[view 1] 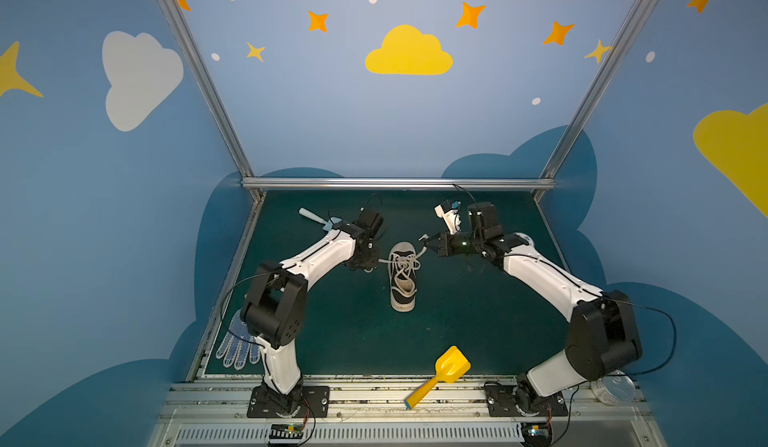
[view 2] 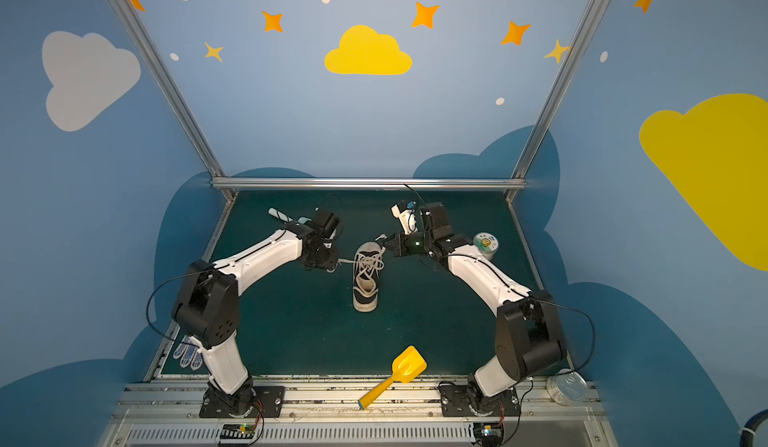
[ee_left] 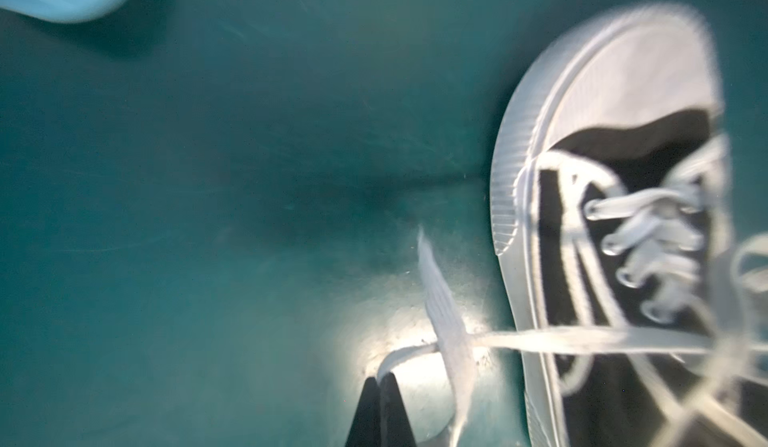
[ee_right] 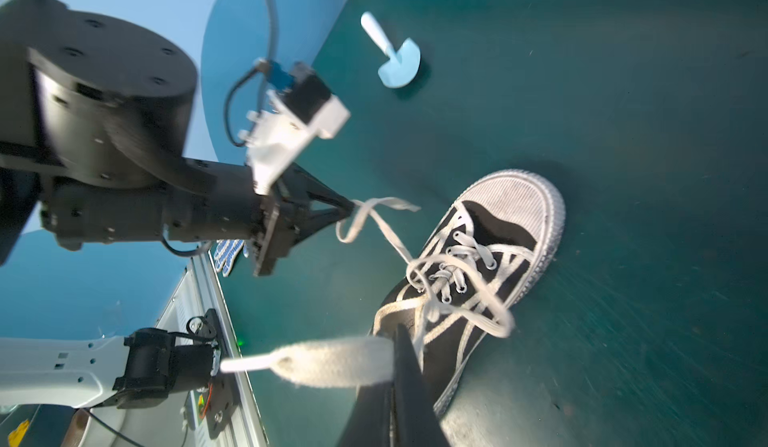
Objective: Tie the shoes
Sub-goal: 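Lower the left gripper to the lace loop while the right holds its lace, then pull the right gripper's lace end away from the sneaker, stretching it taut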
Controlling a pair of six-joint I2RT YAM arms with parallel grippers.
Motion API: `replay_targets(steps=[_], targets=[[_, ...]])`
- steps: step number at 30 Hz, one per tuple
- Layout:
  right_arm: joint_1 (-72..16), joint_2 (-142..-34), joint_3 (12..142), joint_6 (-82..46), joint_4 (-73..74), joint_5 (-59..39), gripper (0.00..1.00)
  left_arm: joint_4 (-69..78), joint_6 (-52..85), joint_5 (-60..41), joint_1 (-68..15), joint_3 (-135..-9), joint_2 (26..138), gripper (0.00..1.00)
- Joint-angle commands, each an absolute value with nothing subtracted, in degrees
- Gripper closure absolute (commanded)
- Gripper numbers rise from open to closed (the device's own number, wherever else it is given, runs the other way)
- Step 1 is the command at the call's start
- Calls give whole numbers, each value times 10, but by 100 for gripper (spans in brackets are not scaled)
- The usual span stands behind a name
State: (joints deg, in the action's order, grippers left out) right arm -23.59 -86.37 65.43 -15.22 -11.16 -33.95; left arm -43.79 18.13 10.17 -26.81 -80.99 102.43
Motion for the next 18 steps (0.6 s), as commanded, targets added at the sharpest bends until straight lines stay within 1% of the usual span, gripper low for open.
replay_targets(steps=[1,5,11,18], targets=[[-219,-811,636,-151,-142,-303,100,-486,166,130,-254,-820,989,97],[-198,-751,609,-149,-165,-251,100,-508,163,138,-238,-830,959,97],[-182,-668,530,-162,-133,-148,100,-526,155,126,-231,-840,948,97],[-157,-619,509,-161,-183,-75,100,-531,153,109,-230,-841,941,97]])
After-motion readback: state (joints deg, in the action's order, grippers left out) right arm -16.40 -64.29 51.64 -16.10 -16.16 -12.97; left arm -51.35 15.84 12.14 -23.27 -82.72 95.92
